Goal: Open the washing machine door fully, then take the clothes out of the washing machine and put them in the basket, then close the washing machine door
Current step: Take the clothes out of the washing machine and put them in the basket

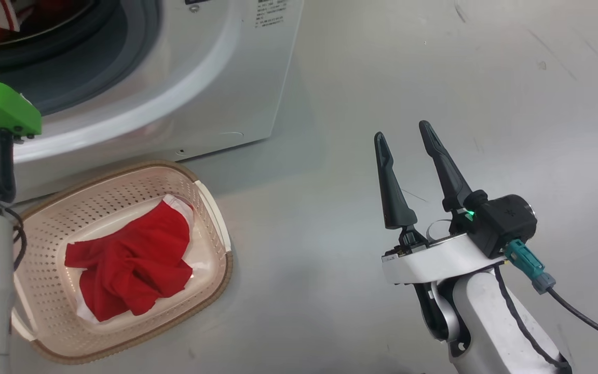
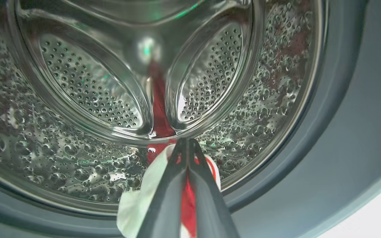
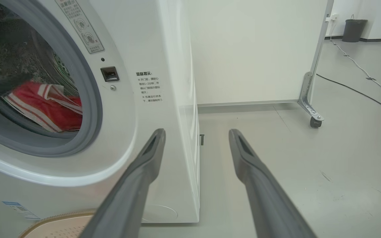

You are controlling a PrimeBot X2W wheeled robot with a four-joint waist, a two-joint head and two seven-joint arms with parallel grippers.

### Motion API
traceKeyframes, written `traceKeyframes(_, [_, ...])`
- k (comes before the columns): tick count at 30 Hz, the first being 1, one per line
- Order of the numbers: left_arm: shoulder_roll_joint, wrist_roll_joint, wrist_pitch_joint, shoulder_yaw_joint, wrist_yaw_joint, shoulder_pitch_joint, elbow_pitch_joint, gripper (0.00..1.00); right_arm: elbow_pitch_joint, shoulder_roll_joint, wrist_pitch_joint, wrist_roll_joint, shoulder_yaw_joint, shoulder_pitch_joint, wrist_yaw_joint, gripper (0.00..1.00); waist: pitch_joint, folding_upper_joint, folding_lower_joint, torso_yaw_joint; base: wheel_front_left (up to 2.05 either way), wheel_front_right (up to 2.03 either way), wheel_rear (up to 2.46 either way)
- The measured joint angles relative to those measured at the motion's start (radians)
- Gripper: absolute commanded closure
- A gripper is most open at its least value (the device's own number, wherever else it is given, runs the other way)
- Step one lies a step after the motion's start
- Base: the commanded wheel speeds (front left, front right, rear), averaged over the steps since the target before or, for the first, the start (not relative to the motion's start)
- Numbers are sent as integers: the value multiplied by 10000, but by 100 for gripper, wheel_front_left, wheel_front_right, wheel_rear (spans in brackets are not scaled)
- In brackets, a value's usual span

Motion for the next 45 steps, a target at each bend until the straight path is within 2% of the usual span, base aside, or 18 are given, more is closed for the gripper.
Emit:
traceKeyframes(9, [-510,-63,-1068,-2,52,570,-633,100,272,-4,0,-167,-217,373,115,0,-748,0,0,555,0,0,0])
traceKeyframes(13, [-552,-59,-1400,6,111,799,-988,100,364,-6,0,-209,-242,541,198,0,-1127,0,0,805,0,0,0])
traceKeyframes(30, [-828,297,-1674,-54,445,1451,-3586,100,560,-10,0,-345,-516,1196,368,0,-2432,0,0,1472,0,0,0])
traceKeyframes(40, [-1003,579,-1678,-184,711,2323,-5148,100,535,-10,0,-512,-700,1446,441,0,-2734,0,0,1786,0,0,0])
traceKeyframes(45, [-1191,629,-1647,-403,798,3091,-5455,100,431,-10,0,-535,-761,1569,485,0,-2685,0,0,1844,0,0,0])
